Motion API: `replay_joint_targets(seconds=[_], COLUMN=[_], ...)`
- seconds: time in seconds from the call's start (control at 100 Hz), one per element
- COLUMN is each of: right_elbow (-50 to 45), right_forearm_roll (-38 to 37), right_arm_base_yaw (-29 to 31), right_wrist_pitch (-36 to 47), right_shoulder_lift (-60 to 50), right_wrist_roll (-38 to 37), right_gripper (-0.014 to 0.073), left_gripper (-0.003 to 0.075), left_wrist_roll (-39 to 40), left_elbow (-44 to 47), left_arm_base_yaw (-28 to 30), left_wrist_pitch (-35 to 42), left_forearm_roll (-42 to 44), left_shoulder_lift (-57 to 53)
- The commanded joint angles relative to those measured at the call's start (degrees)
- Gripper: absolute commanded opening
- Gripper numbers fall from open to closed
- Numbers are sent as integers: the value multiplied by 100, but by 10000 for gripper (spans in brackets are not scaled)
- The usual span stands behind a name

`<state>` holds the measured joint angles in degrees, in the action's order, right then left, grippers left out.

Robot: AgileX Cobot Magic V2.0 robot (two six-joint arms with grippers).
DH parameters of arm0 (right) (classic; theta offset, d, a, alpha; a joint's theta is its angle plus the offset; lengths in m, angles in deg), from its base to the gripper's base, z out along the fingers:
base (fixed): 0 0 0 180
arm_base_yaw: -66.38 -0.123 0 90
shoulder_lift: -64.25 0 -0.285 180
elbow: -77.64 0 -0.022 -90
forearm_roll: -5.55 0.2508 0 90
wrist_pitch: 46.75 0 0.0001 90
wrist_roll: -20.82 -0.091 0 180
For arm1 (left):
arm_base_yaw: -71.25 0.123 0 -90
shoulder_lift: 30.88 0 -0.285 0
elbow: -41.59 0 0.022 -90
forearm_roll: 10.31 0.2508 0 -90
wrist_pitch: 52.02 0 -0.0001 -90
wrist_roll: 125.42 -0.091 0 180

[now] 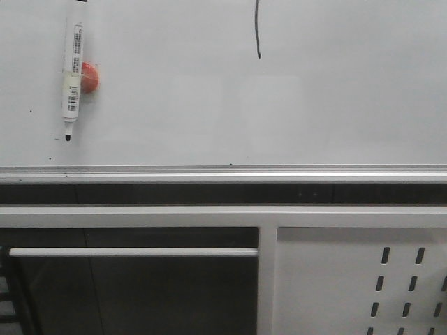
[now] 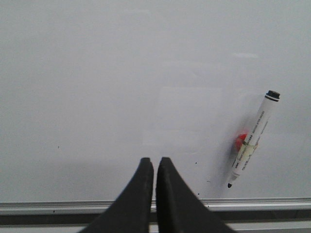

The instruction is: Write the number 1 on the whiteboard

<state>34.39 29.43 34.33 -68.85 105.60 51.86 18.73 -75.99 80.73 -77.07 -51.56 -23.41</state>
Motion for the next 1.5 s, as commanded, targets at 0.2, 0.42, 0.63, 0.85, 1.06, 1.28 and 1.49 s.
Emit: replay_joint_targets(seconds=[0.2,0.42,0.63,0.85,1.06,1.28,1.49], right_elbow=[157,157,157,157,157,157,43], right_forearm_roll=[25,25,25,25,25,-229,-382], right_arm_base_yaw=[24,24,24,24,24,24,24], right_wrist_pitch=[541,541,448,367,388,217,198], right_shoulder_lift=[-10,-10,-10,-10,-10,-10,0], right_wrist_roll=[4,4,4,4,4,4,-35], right_gripper=[-61,-61,-61,-61,-61,-61,-61], left_gripper=[-18,-18,-18,-18,-18,-18,-18], left_wrist_roll=[25,25,25,25,25,25,25], left_elbow=[-145,-145,-145,-145,-145,-145,-145], left_arm_base_yaw=[12,12,12,12,12,12,12], left_wrist_pitch=[373,373,373,373,373,373,373], left_forearm_roll=[-207,-207,-207,-207,-207,-207,-207], left_shoulder_lift=[-154,-154,-154,-154,-154,-154,-154])
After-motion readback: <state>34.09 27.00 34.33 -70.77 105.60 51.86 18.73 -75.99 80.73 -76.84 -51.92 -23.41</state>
